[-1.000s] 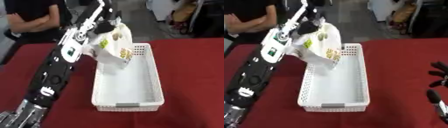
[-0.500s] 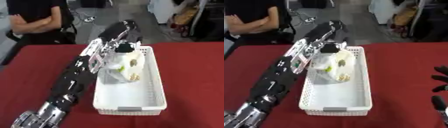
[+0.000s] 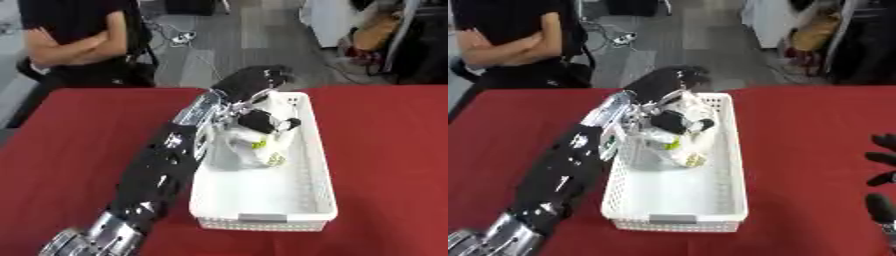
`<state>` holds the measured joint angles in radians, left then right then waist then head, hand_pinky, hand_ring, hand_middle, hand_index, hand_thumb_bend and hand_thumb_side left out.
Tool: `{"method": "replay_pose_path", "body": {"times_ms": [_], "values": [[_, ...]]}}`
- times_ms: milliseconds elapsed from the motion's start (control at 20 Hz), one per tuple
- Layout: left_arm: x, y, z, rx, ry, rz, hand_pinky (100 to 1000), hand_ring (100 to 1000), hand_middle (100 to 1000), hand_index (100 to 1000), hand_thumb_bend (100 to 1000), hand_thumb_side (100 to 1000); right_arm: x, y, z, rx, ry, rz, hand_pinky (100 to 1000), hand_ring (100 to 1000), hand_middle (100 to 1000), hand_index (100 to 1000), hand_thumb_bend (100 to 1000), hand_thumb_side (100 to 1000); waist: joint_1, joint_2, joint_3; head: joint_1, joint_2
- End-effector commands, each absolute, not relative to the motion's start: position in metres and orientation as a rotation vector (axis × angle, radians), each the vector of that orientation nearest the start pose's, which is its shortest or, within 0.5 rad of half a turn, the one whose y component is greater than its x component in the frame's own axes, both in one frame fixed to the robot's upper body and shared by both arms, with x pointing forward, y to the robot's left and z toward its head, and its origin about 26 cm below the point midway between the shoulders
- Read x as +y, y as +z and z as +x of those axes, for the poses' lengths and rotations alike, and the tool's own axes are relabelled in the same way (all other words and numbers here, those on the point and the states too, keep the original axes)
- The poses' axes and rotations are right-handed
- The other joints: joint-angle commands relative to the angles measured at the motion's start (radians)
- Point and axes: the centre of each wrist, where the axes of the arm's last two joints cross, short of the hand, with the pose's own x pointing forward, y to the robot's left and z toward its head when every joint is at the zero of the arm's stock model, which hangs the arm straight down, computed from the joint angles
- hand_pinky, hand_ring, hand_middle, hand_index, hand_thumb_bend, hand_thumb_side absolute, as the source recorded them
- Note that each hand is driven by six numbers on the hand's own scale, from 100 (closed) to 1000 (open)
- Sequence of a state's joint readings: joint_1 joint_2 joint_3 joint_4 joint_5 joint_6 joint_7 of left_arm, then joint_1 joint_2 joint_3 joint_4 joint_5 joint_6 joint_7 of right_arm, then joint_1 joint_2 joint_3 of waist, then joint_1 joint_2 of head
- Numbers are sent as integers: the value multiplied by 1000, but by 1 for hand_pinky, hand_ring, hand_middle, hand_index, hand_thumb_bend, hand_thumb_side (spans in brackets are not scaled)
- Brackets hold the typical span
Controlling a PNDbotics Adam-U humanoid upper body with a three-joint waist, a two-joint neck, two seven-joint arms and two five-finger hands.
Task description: Pick up objects on the table and place them in the box.
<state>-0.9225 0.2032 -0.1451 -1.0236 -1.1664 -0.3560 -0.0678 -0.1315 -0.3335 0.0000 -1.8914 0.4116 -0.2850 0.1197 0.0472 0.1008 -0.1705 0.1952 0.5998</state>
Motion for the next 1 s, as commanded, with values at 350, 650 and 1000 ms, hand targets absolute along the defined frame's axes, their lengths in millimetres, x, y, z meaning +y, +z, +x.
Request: {"method": "replay_pose_path", "body": {"times_ms": [350,650,1000], "values": [[166,190,467,2567,2129,-1328,877,914,947,946,1000,707,-288,137,293,-2172,851,-520,551,796,886,1000,514,920,-7,-11,2,14,-9],[165,192,466,2568,2119,-1326,881,914,947,948,1000,725,-288,137,293,-2171,851,-520,551,795,886,1000,513,920,-7,-11,4,15,-10],[162,261,446,2658,1733,-1289,906,924,946,947,1000,687,-290,135,292,-2159,851,-527,551,795,886,1000,514,920,-5,-16,10,16,-8]]}}
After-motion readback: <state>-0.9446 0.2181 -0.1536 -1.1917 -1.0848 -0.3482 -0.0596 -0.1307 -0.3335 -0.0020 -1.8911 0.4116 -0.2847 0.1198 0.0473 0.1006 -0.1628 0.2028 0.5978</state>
